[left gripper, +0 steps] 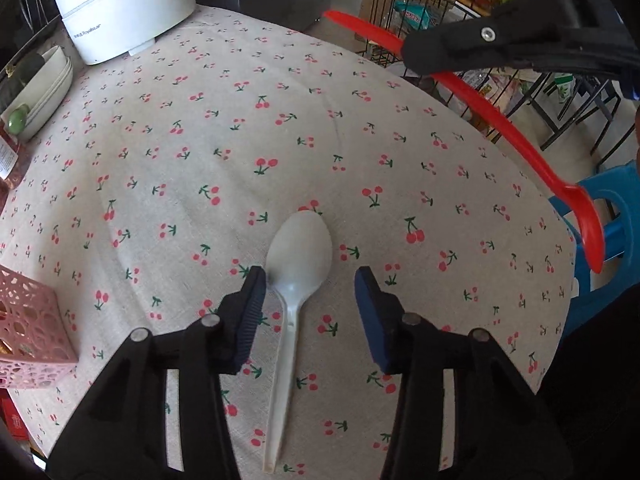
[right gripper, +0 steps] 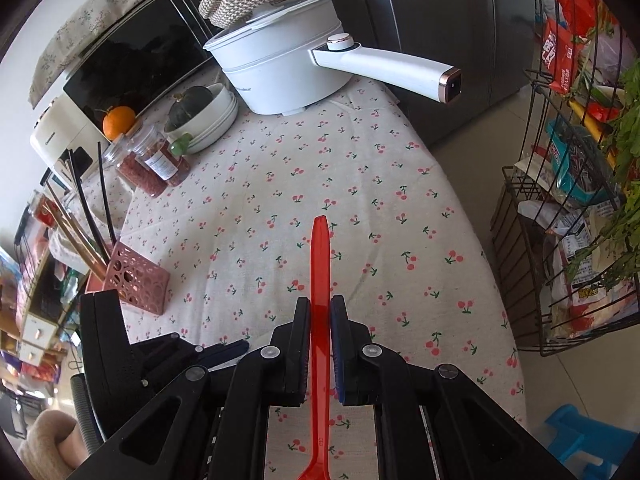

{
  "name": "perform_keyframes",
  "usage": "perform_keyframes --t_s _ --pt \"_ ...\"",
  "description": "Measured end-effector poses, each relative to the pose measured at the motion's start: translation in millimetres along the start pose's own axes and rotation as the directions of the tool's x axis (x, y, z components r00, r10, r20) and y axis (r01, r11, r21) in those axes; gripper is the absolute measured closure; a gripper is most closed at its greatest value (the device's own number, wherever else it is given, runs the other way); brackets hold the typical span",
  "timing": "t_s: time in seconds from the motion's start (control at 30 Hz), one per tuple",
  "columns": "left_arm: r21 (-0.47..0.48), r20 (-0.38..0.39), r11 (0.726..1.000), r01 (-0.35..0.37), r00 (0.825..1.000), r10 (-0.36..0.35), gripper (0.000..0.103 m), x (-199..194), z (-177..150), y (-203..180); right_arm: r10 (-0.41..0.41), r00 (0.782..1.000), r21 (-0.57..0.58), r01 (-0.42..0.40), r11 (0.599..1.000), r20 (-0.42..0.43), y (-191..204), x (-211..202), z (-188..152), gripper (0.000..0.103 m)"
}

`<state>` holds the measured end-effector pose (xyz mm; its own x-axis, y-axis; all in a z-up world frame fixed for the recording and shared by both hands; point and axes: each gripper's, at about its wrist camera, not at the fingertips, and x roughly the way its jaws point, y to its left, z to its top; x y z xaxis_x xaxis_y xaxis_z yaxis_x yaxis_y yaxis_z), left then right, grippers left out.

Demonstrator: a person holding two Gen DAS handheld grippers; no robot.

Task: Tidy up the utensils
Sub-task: 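Hold the red spoon with the right gripper while the left gripper grasps the white plastic spoon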

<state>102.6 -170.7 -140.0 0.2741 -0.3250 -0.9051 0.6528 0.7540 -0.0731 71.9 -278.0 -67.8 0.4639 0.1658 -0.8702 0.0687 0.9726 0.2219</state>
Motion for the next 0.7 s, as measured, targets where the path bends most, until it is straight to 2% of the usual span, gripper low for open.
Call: perform_keyframes --t_s 0.17,0.23,0.33,0.37,0.4,0.5,0.6,0.7 --pt "-0.018 0.011 1.000 -0.020 1.000 0.020 0.059 -0.8 7.4 6.3 -0.002 1.000 -0.016 0.001 1.000 -0.016 0.1 5.6 -2.2 0.093" --pt "0.017 0.015 1.000 -0.020 1.000 0.020 0.059 -1.5 10.1 4.8 0.001 1.000 -0.010 -0.001 1.000 -0.015 -1.6 5.6 -2.0 0.093" --pt "0.058 -0.019 0.998 -0.020 1.000 0.021 0.059 6.7 15.1 0.5 -0.001 1.000 -0.004 0.001 1.000 -0.015 -3.5 5.9 -2.2 0.093" --pt "0.059 -0.017 0.998 -0.016 1.000 0.017 0.060 6.7 16.3 0.0 -0.003 1.000 -0.004 0.003 1.000 -0.016 -3.9 6.3 -2.5 0.093" --pt "0.054 -0.022 0.999 -0.009 1.000 0.010 0.067 7.7 17.5 1.5 -0.006 1.000 -0.005 0.006 1.000 -0.017 -3.8 7.0 -2.7 0.093" --pt "0.021 -0.029 1.000 -0.003 1.000 0.004 0.067 4.4 14.5 6.8 -0.013 1.000 -0.005 0.013 1.000 -0.017 -2.4 8.5 -2.8 0.093" --pt "-0.011 0.016 1.000 -0.015 1.000 0.015 0.067 -11.3 8.0 12.6 -0.010 1.000 -0.002 0.010 1.000 0.006 0.9 5.0 -1.5 0.093" --pt "-0.038 0.107 0.999 -0.011 0.994 0.015 0.068 -44.7 2.1 17.9 0.011 0.999 0.008 -0.011 1.000 0.049 6.9 -5.0 1.8 0.093"
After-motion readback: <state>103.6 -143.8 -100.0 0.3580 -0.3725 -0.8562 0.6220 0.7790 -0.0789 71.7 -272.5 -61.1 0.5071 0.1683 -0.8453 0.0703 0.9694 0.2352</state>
